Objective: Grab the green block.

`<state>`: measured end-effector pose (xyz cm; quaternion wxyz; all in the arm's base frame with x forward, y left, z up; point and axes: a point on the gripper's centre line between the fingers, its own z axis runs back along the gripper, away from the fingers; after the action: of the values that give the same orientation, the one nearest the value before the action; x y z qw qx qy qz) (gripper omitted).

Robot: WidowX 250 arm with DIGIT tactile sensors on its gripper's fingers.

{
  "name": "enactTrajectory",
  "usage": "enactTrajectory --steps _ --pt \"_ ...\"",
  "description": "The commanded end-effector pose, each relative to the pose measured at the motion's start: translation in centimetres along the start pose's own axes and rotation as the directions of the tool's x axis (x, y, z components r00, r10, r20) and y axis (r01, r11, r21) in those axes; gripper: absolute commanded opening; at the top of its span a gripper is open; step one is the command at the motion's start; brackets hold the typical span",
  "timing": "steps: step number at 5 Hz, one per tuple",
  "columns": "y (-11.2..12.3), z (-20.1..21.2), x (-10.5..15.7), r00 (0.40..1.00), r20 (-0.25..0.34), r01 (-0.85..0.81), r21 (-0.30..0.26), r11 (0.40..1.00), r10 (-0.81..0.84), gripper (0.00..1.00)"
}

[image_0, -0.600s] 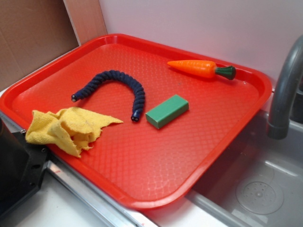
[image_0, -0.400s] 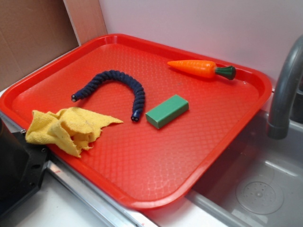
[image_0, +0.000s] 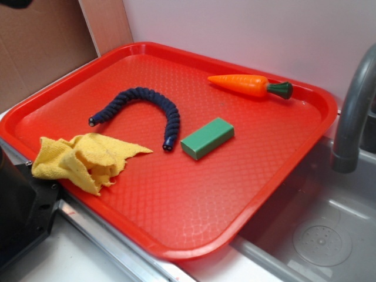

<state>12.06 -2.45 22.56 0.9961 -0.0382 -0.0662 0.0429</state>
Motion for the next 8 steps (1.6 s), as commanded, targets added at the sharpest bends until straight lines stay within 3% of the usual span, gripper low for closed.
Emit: enactTrajectory --steps 1,2,4,5,6,8 --pt "-2.6 -2.6 3.3 0.996 0.056 -0.073 -0.016 0.997 0.074 1.00" --pt "-4.3 -4.9 5.7 0.996 0.073 -0.046 -0.028 0.999 0.048 1.00" --pt "-7.1 -10.0 9.0 0.998 0.061 0.000 0.013 1.000 0.000 1.00" --pt "-8.1 -12.5 10.0 0.999 0.035 0.042 0.010 0.999 -0.042 1.00" --pt "-8.7 -15.8 11.0 0.997 -0.007 0.082 0.047 0.996 -0.082 1.00" --pt "-8.8 -20.6 11.5 0.990 -0.066 0.126 0.078 0.989 -0.121 1.00"
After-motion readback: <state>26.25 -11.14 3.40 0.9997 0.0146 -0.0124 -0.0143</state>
